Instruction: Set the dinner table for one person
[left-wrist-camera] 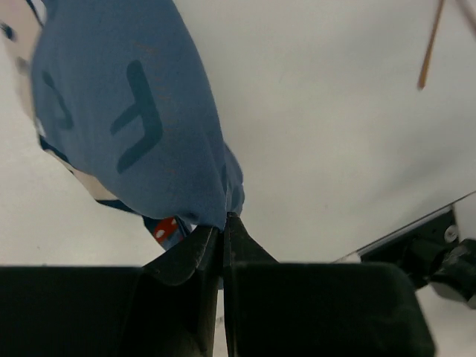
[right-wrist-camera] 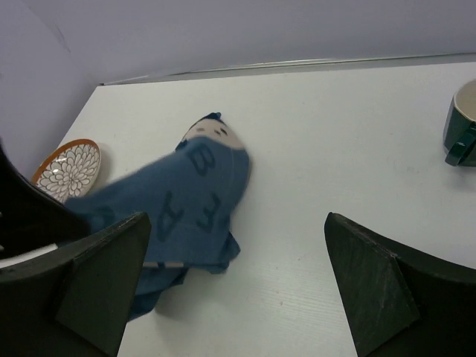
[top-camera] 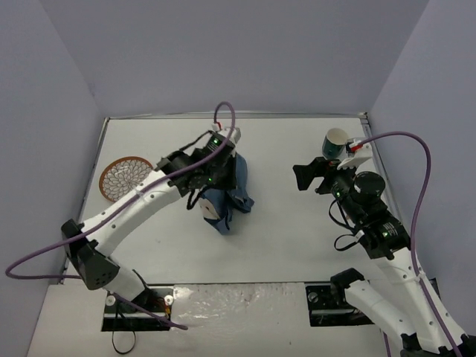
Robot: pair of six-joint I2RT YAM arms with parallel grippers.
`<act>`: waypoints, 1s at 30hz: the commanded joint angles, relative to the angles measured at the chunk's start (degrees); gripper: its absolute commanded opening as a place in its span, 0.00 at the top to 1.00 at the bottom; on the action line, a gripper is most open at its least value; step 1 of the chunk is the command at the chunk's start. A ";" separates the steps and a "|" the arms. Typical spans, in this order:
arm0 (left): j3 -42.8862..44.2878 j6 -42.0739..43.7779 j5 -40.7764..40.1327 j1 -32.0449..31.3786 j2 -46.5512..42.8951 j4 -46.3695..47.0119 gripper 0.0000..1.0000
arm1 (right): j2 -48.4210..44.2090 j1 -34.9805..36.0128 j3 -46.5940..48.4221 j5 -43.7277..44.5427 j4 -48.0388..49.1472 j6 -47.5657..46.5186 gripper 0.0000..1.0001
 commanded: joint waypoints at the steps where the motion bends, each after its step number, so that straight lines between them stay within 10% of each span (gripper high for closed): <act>1: -7.36 -2.23 2.20 -6.07 5.13 11.09 1.00 | 0.34 0.22 -1.12 4.18 4.20 1.57 0.00; 18: -10.66 9.59 12.76 -17.61 6.18 24.95 0.95 | 9.31 -0.13 0.86 22.92 -1.56 6.42 0.00; 21: -12.65 10.11 13.09 -17.47 3.80 25.21 0.77 | 11.75 -0.70 2.44 24.29 -2.24 6.65 0.00; 26: -18.45 8.62 7.15 -15.35 -3.63 23.87 0.19 | 17.63 -2.78 5.39 21.25 -2.37 6.54 0.00; 30: -24.15 6.27 6.93 -10.14 -9.33 25.28 0.03 | 25.60 -3.12 9.60 15.98 -2.30 4.15 0.00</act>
